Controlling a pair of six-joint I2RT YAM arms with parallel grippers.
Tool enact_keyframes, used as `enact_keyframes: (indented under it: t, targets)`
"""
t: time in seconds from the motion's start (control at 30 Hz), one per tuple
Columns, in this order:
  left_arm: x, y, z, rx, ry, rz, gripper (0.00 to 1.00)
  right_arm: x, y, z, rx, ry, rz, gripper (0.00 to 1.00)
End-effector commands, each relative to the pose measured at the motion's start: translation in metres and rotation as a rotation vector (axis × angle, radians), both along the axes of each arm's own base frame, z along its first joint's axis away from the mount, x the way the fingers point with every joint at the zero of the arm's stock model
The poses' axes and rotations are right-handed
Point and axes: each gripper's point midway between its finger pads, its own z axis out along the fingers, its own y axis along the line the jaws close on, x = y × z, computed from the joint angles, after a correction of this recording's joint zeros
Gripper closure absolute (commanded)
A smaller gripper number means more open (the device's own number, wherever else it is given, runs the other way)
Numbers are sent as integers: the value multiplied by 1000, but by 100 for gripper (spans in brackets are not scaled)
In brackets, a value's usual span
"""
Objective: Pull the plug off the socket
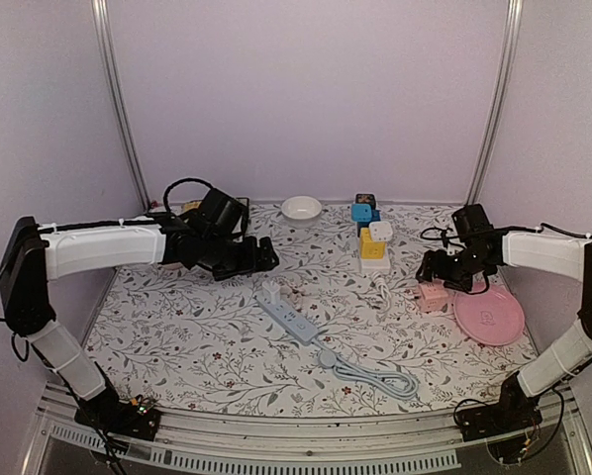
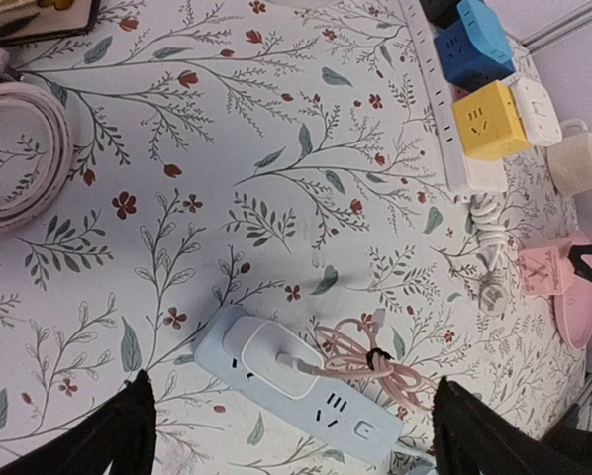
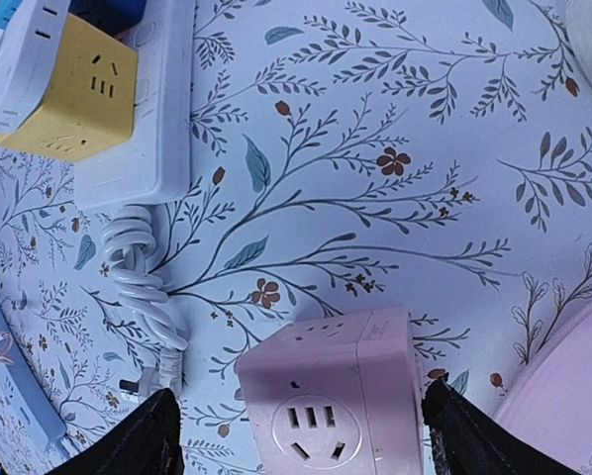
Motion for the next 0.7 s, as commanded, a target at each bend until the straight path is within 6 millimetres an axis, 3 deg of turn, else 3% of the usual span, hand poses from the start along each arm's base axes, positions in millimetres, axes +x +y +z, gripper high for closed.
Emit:
enact_keyframes:
  t: [0.0,0.2,0.43,0.67]
  targets:
    - [-3,-11,-2,18,9,28,3,5,-1,19,-4,-76,18,14]
    - [-14,-12,-16,47,72,110,3,13,4,45,-22,-161,61,14]
    - [-19,-8,-33,36,162,228,4,17,46,77,-60,-271,188,14]
    - [-6,-13,-35,128,232,308,17,21,76,89,-81,-320,251,14]
